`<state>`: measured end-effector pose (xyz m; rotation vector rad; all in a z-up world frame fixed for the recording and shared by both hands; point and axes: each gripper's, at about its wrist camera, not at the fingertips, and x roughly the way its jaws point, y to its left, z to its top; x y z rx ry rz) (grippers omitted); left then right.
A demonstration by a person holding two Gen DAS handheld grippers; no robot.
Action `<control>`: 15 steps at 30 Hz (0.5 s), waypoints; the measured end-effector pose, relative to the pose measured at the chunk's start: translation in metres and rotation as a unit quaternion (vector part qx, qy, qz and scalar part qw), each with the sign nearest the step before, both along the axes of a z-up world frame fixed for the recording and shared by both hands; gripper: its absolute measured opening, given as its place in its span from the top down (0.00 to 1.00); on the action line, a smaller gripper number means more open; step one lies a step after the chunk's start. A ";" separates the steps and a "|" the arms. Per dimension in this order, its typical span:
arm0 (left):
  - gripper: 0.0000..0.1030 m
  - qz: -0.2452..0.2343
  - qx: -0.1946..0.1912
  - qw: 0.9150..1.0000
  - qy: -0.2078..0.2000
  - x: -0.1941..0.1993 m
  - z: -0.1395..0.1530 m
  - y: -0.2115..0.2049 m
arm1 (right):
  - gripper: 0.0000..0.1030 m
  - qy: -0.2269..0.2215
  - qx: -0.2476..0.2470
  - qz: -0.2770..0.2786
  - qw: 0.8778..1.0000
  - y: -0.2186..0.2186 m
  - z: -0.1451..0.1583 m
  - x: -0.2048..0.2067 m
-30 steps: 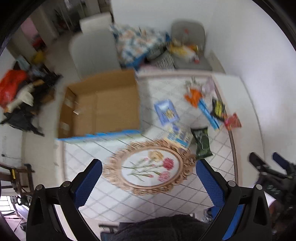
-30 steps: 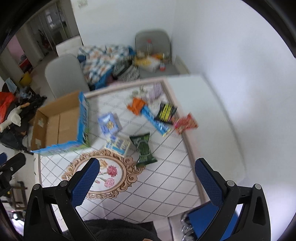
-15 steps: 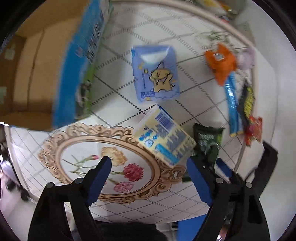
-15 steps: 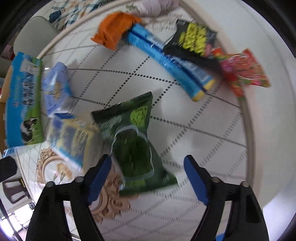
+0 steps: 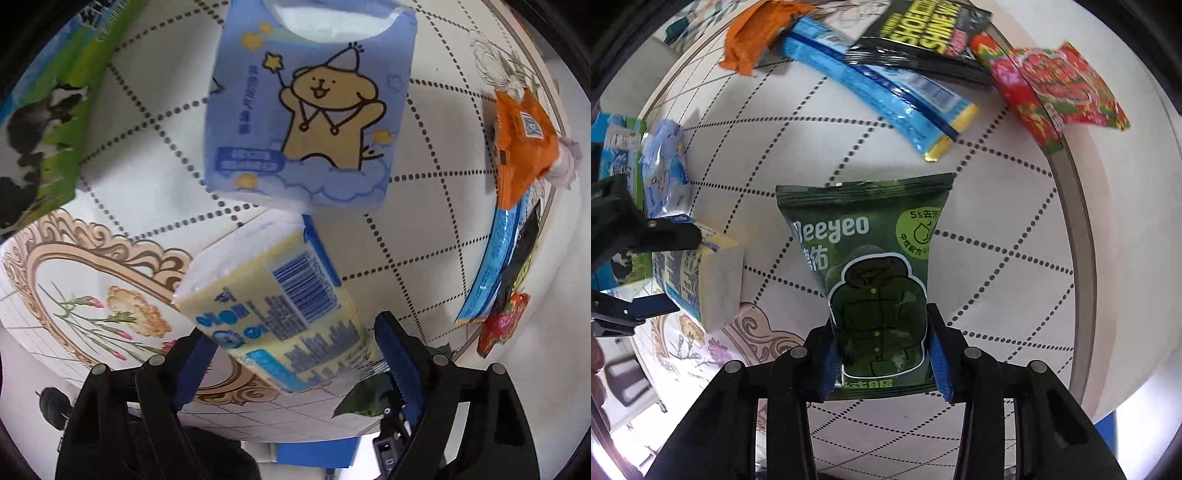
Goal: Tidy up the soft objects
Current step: 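Grasp the yellow tissue pack with left tool while right grasps green Deeyeo pack, then carry both packs into the box and open both tools to release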
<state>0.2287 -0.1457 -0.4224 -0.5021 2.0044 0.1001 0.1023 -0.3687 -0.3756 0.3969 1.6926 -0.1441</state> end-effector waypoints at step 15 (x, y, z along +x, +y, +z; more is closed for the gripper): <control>0.38 -0.219 0.085 0.967 -0.096 -0.058 -0.011 -0.006 | 0.59 0.023 -0.021 0.023 0.999 0.033 -0.021 -0.001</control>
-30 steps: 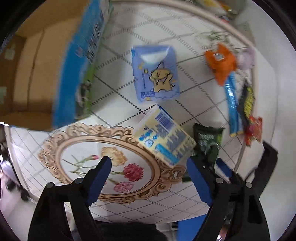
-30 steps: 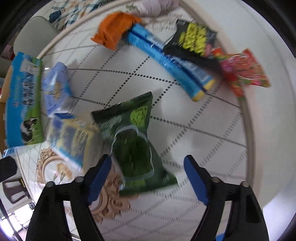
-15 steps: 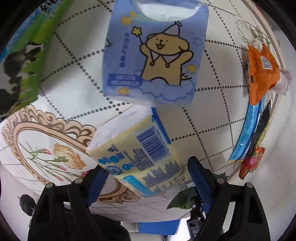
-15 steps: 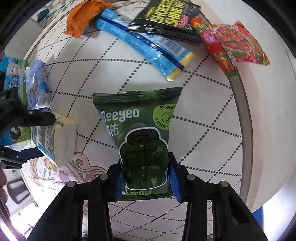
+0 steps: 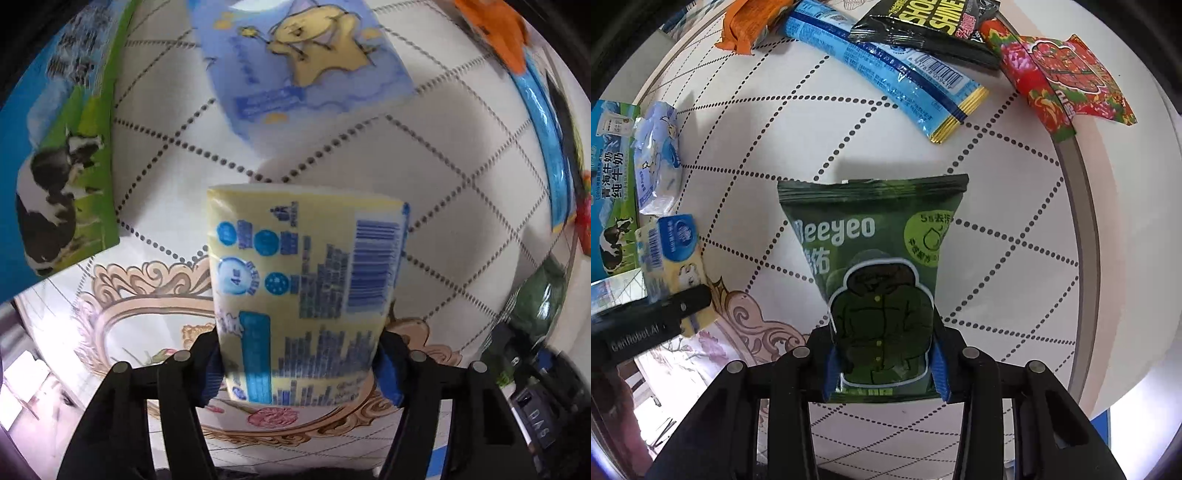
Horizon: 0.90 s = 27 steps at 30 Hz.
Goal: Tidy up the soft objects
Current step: 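Carry both packs into the box and open both tools to release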
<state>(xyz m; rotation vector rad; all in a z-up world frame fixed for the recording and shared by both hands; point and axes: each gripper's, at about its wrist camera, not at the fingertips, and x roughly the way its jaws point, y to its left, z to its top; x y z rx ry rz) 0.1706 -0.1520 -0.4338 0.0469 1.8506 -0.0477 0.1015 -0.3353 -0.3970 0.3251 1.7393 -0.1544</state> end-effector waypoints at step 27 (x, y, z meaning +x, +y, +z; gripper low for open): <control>0.41 0.025 -0.071 0.967 -0.242 0.007 0.280 0.211 | 0.67 -0.170 0.165 0.111 0.965 0.196 0.206 0.054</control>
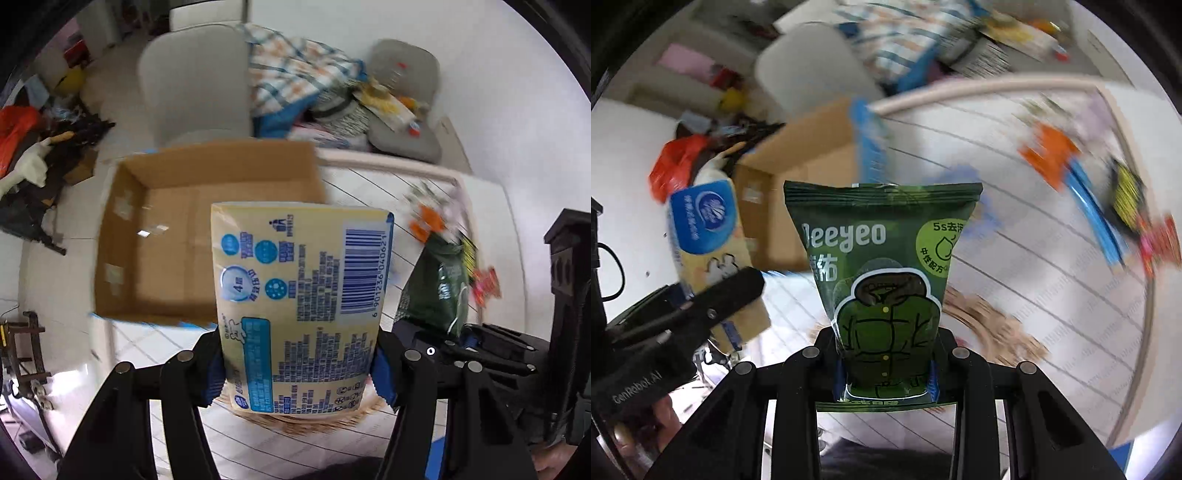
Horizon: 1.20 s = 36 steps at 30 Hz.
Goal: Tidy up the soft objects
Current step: 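Carry both packs into the box and open both tools to release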
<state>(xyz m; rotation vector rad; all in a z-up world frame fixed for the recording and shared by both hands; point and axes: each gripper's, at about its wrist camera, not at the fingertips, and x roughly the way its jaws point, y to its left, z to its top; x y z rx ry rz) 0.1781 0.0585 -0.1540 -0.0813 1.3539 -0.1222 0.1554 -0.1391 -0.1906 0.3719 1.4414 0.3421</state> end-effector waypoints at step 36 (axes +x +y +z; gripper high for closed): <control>0.14 -0.002 -0.032 0.986 0.164 0.177 -0.186 0.142 | 0.23 0.068 -0.129 0.024 0.989 0.198 -0.172 0.195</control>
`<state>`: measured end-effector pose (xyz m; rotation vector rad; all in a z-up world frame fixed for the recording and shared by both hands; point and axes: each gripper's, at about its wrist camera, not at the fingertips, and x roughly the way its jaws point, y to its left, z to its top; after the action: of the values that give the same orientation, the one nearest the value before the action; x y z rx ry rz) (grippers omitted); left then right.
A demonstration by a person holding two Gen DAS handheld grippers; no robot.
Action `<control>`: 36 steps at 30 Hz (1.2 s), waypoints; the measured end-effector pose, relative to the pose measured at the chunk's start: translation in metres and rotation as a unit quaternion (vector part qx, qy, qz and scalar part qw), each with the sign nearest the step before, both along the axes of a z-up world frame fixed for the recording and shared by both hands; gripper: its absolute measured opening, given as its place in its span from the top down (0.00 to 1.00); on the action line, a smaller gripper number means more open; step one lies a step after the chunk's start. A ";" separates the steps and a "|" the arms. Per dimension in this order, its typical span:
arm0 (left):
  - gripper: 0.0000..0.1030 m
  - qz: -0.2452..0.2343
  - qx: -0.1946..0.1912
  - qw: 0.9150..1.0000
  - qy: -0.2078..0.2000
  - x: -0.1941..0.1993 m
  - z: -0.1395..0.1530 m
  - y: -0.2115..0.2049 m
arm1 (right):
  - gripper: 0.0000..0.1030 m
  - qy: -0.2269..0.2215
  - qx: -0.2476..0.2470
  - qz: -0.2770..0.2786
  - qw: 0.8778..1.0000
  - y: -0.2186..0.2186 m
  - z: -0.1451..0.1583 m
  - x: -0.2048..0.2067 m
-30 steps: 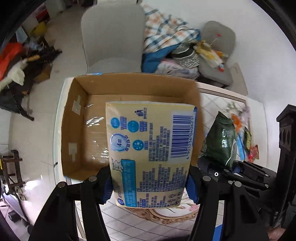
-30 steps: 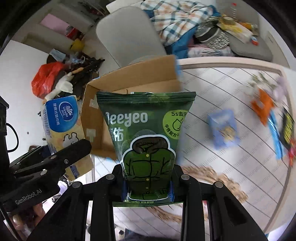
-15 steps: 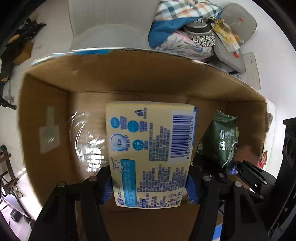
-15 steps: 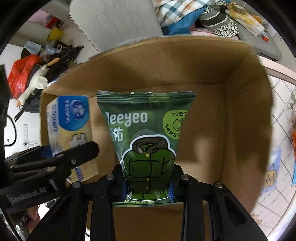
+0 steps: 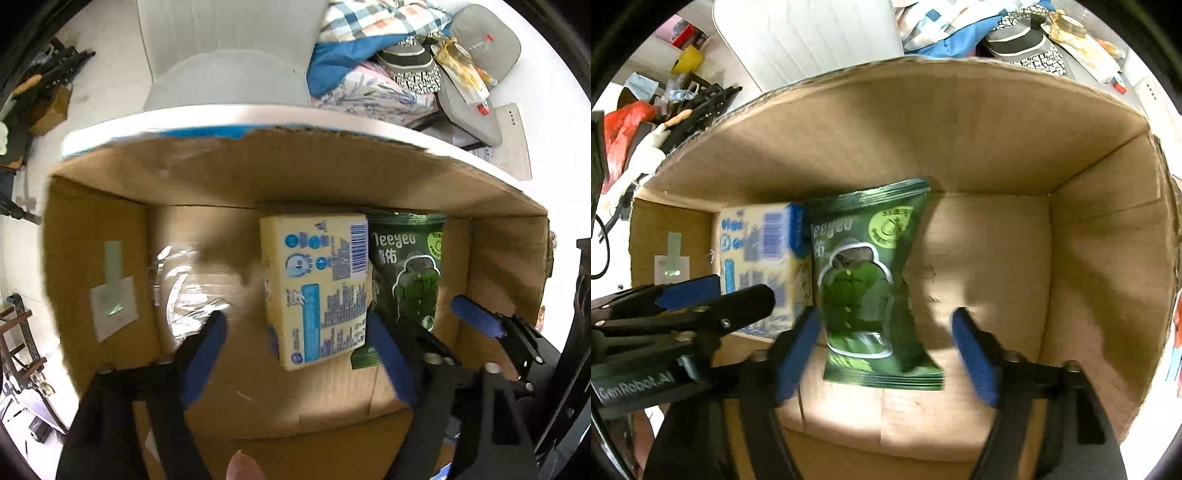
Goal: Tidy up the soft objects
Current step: 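Carry both packs into the box and open both tools to release, then grasp the blue cartoon tissue pack with left tool while right grasps red floral bag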
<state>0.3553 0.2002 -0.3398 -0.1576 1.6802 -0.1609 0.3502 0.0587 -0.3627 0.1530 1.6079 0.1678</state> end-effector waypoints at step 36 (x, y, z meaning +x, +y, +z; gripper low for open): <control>0.01 0.039 0.075 0.976 -0.203 -0.172 0.174 -0.011 | 0.00 -0.142 -0.042 0.027 0.989 -0.025 0.182 -0.166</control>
<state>0.1829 0.1897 -0.1661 -0.0702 1.2707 -0.0042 0.1844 0.0338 -0.1807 0.0185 1.3334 0.1558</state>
